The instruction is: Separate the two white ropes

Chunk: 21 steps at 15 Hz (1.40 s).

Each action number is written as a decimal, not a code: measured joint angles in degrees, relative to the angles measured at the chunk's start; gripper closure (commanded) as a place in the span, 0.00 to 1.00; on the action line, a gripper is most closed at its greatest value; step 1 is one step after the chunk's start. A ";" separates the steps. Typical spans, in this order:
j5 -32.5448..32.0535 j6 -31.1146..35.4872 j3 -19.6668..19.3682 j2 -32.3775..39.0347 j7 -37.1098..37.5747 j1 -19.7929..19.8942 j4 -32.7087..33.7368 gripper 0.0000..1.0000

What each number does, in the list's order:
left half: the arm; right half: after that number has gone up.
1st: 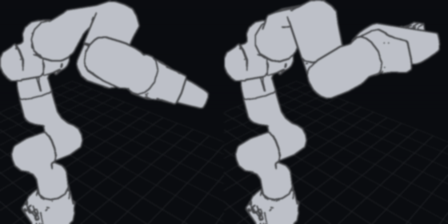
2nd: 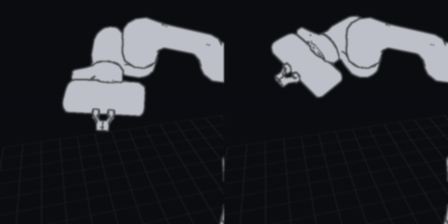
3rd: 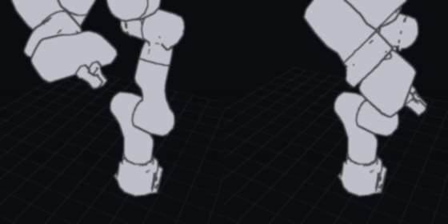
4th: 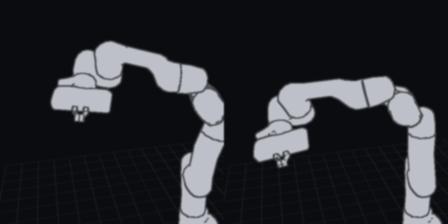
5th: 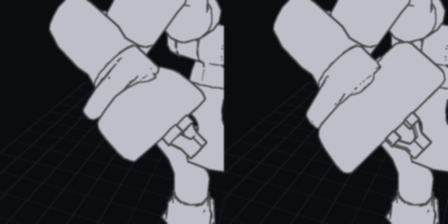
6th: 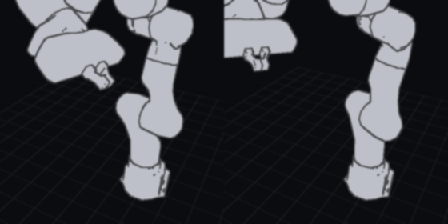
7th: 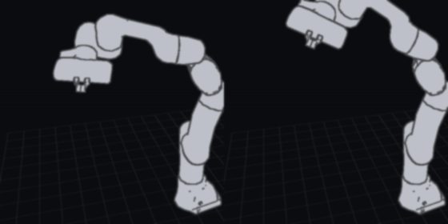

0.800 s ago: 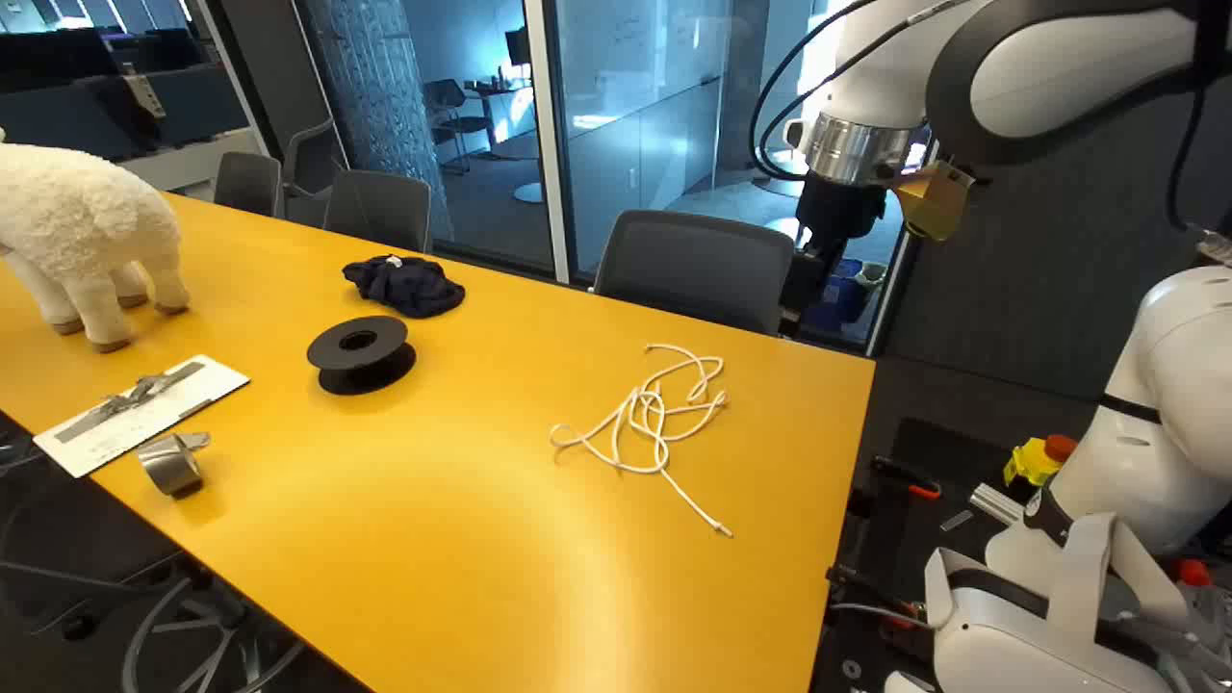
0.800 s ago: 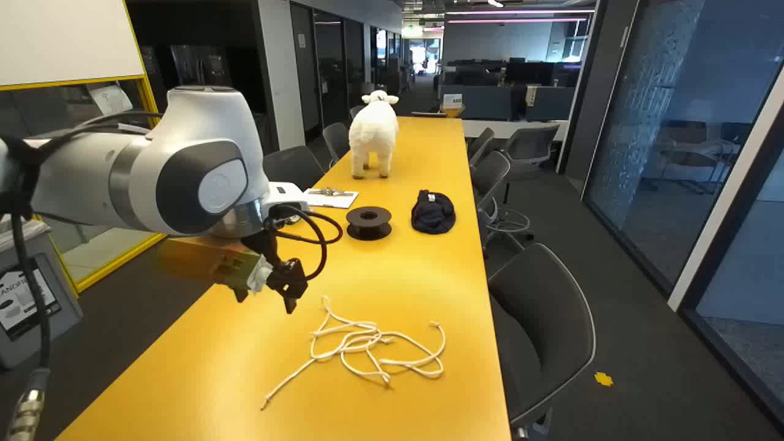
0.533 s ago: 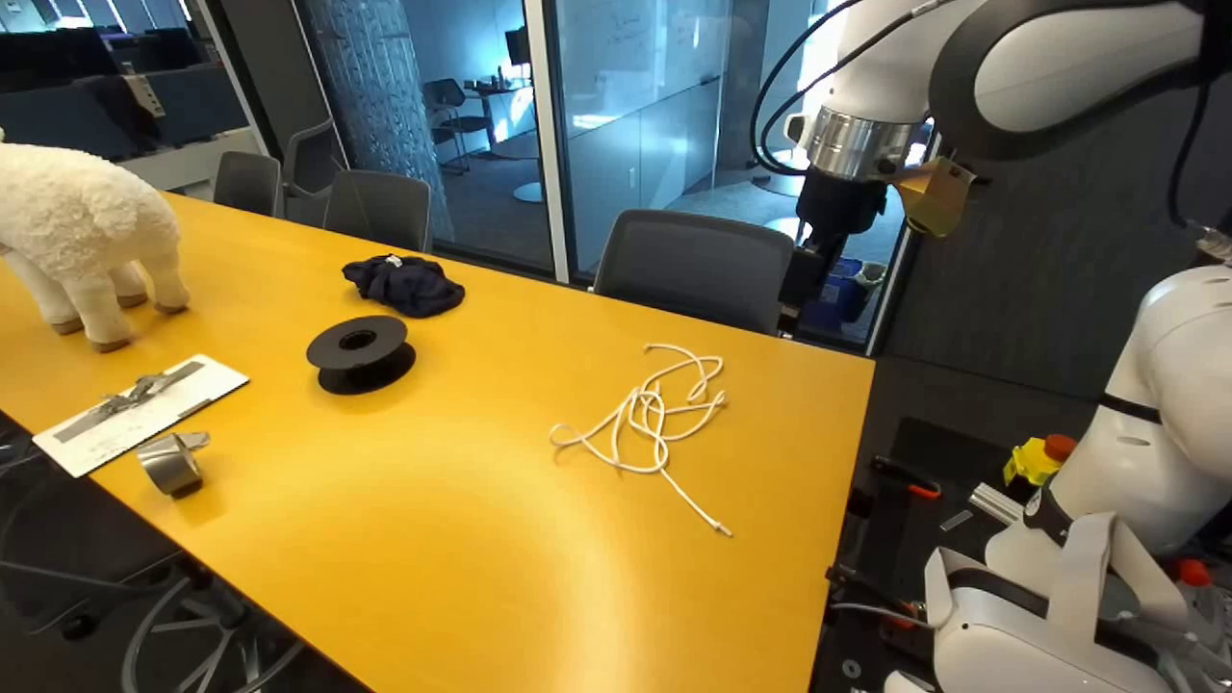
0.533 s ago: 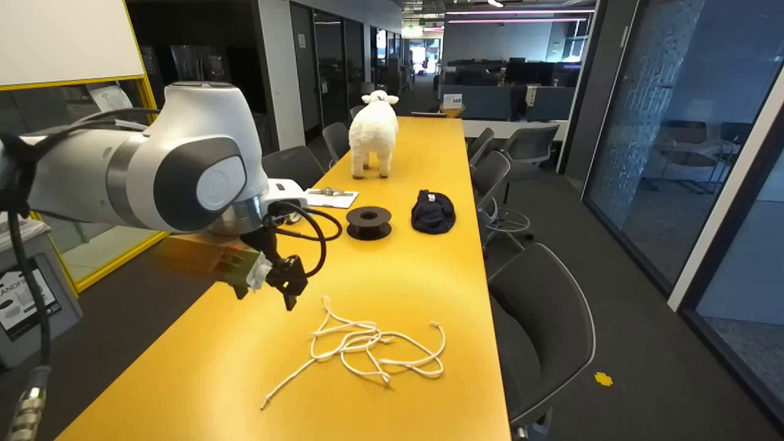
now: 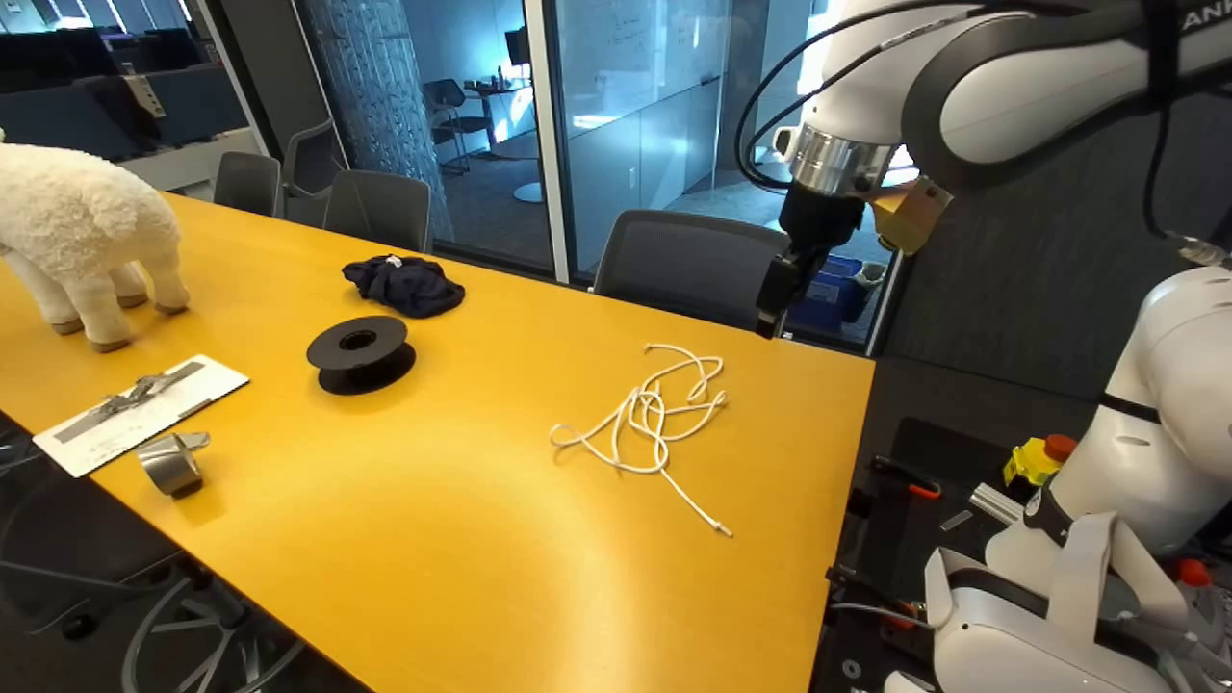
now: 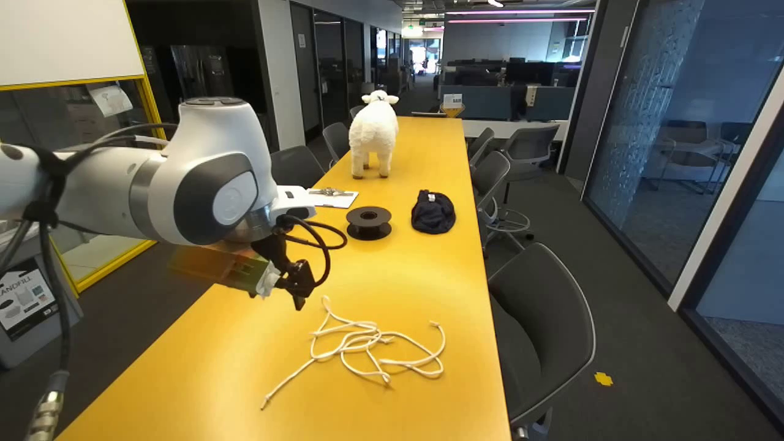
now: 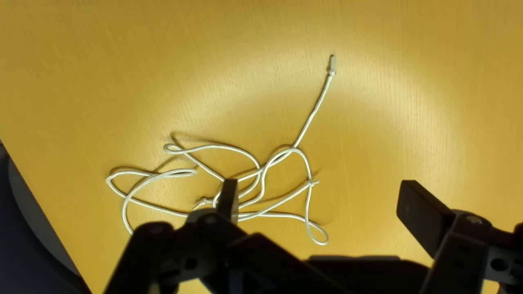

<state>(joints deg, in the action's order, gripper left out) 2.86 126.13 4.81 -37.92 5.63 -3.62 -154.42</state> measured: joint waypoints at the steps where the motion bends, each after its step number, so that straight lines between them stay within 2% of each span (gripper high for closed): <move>1: 0.00 2.90 0.00 1.82 0.58 0.03 -0.07 0.00; 6: 0.00 19.52 0.27 15.79 5.65 1.47 0.89 0.00; 9: -0.55 24.40 0.63 26.03 9.86 2.82 3.80 0.00; 14: -1.88 24.63 0.28 42.12 17.19 3.56 12.21 0.00; 21: 0.08 22.66 -2.65 58.69 22.78 0.73 23.27 0.00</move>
<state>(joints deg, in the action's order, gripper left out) 2.93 148.80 2.16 20.78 28.41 -2.89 -131.15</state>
